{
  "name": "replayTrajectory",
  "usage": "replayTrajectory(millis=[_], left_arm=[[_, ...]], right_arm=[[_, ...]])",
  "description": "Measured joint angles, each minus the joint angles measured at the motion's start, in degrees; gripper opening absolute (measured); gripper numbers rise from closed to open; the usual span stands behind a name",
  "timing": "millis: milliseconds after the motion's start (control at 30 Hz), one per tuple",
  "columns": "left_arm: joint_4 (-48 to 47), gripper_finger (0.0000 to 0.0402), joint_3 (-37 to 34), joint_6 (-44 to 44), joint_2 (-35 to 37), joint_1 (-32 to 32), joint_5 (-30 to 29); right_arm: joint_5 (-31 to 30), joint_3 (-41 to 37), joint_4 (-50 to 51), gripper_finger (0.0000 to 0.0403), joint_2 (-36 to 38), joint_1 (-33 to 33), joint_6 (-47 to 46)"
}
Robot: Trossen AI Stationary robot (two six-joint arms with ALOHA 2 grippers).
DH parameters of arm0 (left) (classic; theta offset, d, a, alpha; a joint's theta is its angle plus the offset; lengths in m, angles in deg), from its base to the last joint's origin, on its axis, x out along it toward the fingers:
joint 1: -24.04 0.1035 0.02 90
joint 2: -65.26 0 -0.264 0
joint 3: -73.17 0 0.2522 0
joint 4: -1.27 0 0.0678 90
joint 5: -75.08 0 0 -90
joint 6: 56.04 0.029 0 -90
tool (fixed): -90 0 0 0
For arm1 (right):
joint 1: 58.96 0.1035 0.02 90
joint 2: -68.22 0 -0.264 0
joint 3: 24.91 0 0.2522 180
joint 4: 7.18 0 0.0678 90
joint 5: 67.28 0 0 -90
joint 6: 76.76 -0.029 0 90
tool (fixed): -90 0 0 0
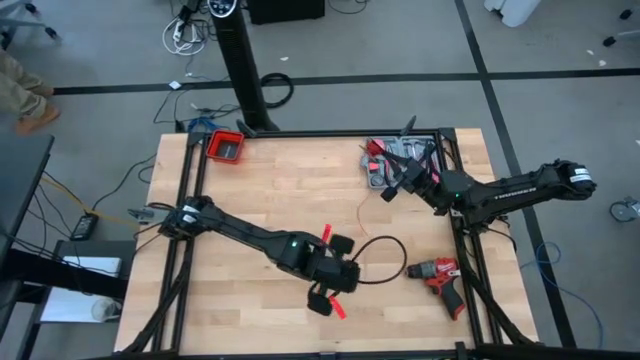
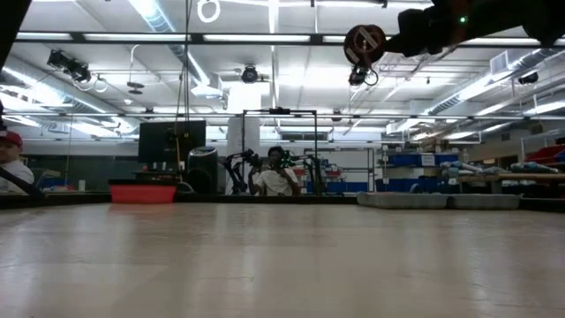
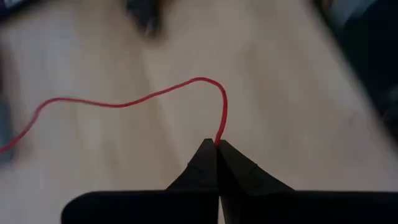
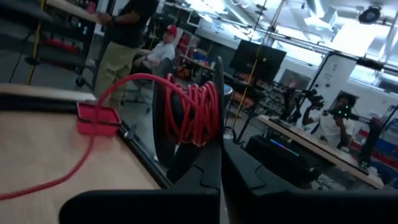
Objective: Coil cords
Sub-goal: Uncoil the red wire from the black spool
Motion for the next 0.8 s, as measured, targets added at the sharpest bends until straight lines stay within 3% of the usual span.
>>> replayTrajectory(millis=[433, 633, 800], left_arm=[[37.09, 0.0, -15.99, 0.09, -0.09, 0.98, 5.05], [43.02, 0.0, -22.82, -3.42, -0.09, 2.47, 11.44], [42.98, 0.0, -26.16, -6.75, -0.09, 2.67, 12.69]], right_arm=[[-3.45, -0.02, 8.29, 0.0, 2.98, 4.18, -0.93], [-4.02, -3.71, 3.07, 0.0, 3.61, 2.87, -2.04], [-4.05, -5.55, -0.73, 0.0, 5.63, 2.86, -0.29]])
